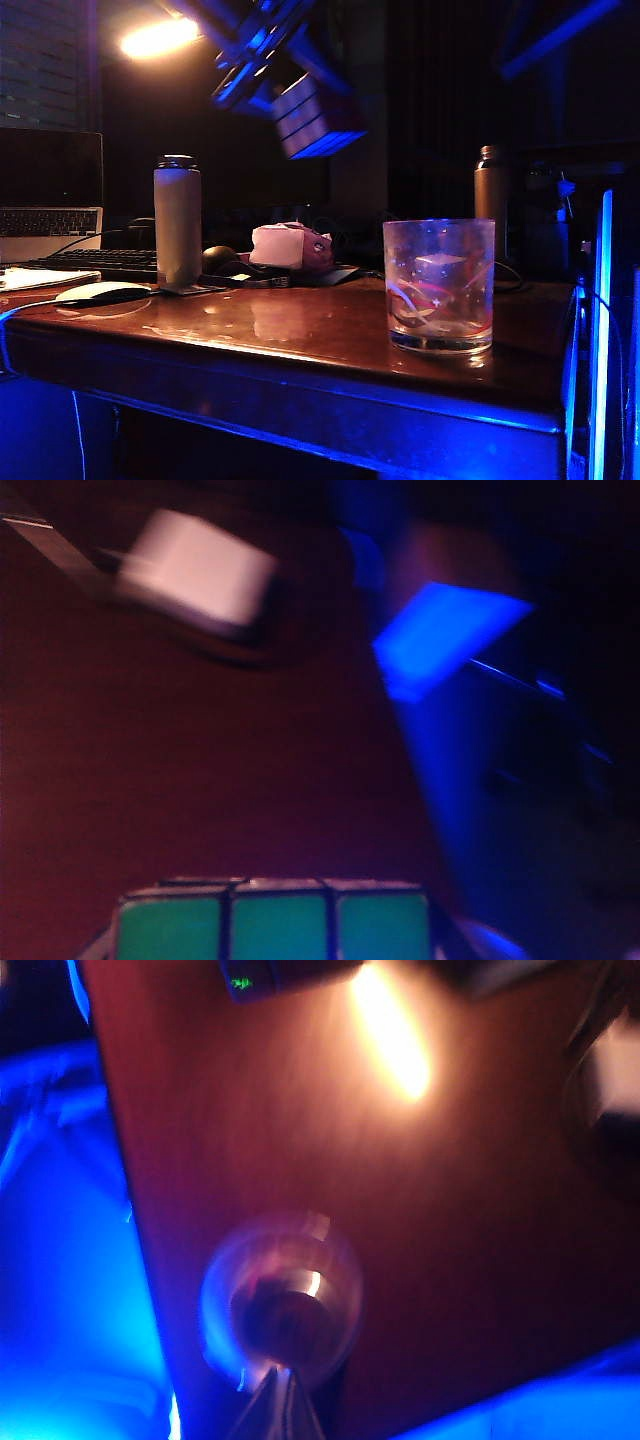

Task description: Stack the Rubik's Cube on top of the glass cup.

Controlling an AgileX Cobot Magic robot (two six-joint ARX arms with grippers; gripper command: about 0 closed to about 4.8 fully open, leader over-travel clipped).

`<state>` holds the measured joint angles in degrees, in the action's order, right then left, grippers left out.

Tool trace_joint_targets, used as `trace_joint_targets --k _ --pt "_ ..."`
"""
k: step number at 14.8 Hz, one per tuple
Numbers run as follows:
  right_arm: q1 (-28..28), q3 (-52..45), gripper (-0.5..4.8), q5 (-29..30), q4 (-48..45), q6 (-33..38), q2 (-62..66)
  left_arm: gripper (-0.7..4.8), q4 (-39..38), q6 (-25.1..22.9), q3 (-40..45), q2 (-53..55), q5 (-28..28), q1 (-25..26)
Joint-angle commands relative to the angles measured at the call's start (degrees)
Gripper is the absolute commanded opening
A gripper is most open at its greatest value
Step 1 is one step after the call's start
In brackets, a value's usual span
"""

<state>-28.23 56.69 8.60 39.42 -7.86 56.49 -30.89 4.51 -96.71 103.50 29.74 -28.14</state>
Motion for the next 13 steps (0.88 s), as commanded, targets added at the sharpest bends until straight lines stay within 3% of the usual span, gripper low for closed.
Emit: trace_joint_targets --k 1,9,13 --pt "0.0 -2.1 -0.01 0.5 3.3 -0.1 1.2 1.74 -1.6 0.0 -0.3 -1.1 2.6 -3.0" --pt "-0.1 -10.9 -0.01 6.1 -2.6 -0.1 4.6 1.74 -1.9 -0.1 -0.4 -1.2 0.7 -5.2" --pt "-0.1 -12.2 -0.01 8.1 -9.2 -0.1 10.4 1.74 -1.6 -1.4 -0.5 -1.2 -6.2 -5.0"
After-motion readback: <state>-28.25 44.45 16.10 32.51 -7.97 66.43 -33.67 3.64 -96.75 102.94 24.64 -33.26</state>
